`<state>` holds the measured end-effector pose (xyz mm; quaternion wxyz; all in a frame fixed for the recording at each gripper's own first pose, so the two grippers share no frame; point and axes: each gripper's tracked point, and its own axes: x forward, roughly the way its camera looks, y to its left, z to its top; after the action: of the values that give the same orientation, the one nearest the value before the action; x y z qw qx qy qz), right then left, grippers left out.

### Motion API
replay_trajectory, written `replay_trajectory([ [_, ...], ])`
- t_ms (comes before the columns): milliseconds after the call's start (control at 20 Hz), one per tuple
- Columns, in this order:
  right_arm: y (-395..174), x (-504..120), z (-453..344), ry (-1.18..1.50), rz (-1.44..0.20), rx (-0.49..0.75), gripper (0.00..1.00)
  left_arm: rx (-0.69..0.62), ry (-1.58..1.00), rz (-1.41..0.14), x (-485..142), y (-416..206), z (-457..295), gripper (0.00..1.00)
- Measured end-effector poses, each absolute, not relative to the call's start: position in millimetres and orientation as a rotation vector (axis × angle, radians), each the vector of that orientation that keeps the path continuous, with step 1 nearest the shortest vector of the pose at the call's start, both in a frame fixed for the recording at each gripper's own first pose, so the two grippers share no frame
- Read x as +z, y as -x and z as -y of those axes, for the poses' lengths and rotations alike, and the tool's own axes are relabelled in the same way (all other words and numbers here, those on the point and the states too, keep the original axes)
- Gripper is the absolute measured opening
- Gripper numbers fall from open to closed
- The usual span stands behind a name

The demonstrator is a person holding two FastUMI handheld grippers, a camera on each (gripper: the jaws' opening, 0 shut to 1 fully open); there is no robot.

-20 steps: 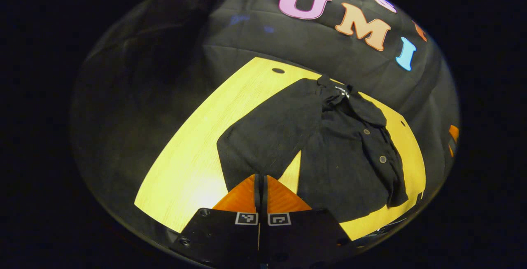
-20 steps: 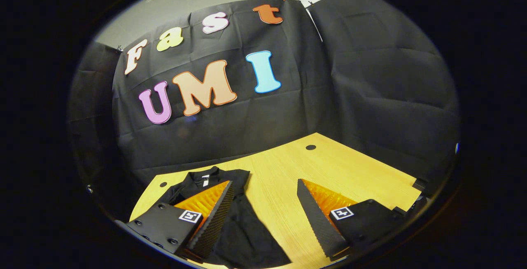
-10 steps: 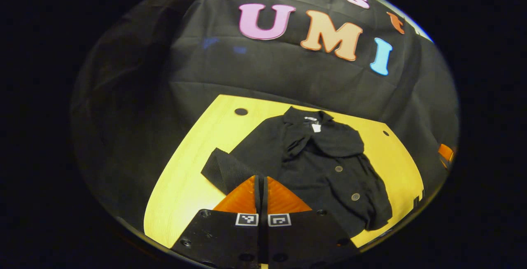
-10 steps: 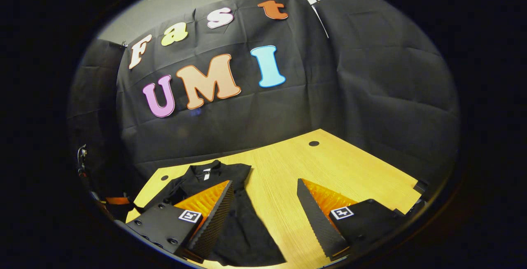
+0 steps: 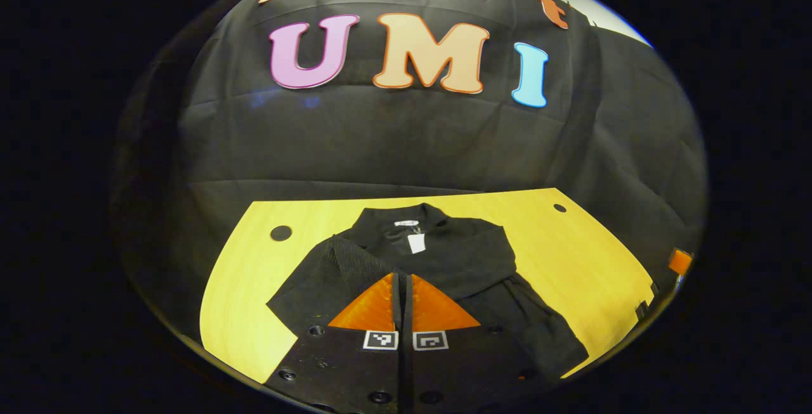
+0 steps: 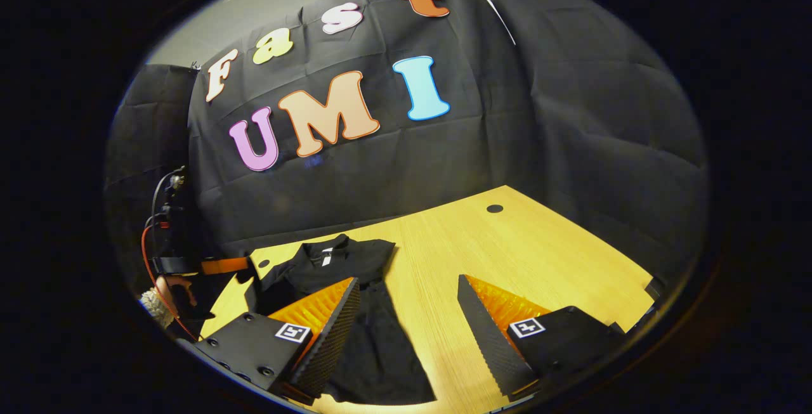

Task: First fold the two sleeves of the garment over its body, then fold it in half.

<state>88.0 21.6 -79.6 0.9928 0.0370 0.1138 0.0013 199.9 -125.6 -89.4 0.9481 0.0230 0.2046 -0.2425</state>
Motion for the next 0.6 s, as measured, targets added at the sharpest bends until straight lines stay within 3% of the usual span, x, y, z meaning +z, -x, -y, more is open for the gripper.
replay_trajectory([
  [150,-90,-86,-23,-0.085,-0.260,0.022,0.98,-0.547,-0.097,-0.398,-83,-212,172,0.00],
  [200,-92,-89,-25,-0.090,-0.274,0.030,0.93,-0.562,-0.104,-0.396,-81,-217,186,0.00],
  [250,-91,-91,-25,-0.093,-0.286,0.036,0.98,-0.579,-0.104,-0.393,-79,-221,200,0.00],
  [600,-85,-95,-15,-0.092,-0.321,0.054,0.98,-0.663,-0.171,-0.397,-90,-236,284,0.00],
])
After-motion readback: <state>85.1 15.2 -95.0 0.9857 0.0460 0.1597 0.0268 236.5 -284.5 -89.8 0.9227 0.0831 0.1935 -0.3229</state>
